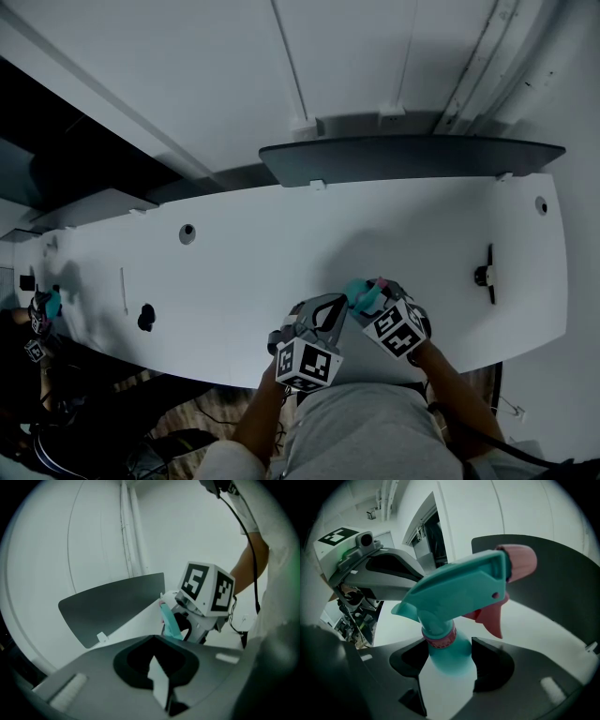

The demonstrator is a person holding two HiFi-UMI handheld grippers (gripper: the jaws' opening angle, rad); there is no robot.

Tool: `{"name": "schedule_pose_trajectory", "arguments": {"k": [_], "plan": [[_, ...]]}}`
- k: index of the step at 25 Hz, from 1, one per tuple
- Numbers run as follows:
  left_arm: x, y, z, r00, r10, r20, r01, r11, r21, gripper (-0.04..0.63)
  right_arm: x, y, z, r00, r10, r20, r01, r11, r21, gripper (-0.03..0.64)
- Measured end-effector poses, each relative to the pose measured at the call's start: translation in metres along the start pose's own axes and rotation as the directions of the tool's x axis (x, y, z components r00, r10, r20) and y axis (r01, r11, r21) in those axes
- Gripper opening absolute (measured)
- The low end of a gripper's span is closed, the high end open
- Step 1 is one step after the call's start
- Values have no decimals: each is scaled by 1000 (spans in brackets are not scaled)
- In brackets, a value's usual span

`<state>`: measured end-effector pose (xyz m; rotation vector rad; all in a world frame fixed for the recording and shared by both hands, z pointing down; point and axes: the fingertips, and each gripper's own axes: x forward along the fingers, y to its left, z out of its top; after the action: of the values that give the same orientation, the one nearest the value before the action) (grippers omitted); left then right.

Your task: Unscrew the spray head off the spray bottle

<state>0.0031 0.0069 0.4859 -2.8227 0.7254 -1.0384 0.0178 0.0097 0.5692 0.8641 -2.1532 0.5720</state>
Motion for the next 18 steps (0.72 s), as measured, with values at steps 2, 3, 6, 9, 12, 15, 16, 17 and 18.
{"name": "schedule_pose_trajectory", "arguments": {"k": [2,3,6,9,12,15,16,17,18], "plan": [[0,-5,3,1000,-17,3,17,1000,-1,0,0,0,1,1000,-1,1,1,1000,0,291],[1,-7,4,1000,-27,5,27,1000,-5,0,0,0,1,1000,-1,0,1,1000,-1,291],[1,-15,5,998,-62,5,62,998,-12,0,1,0,1,1000,-2,-2,2,1000,-1,291],[3,-25,7,995,-104,-1,104,994,-11,0,1,0,2,1000,-1,-4,1,1000,1,291],[3,-36,12,991,-133,5,133,991,-23,0,1,0,2,1000,-1,-3,1,1000,2,291],[5,-44,15,989,-147,10,147,988,-54,0,1,0,3,1000,-2,4,2,1000,0,291],[5,-46,16,989,-149,11,150,987,-60,0,1,0,3,1000,-2,5,2,1000,0,291],[6,-47,16,989,-150,11,150,987,-60,0,1,0,3,1000,-1,7,1,1000,1,291],[6,-46,17,989,-150,10,150,987,-56,0,1,0,3,1000,-1,8,1,1000,2,291]]}}
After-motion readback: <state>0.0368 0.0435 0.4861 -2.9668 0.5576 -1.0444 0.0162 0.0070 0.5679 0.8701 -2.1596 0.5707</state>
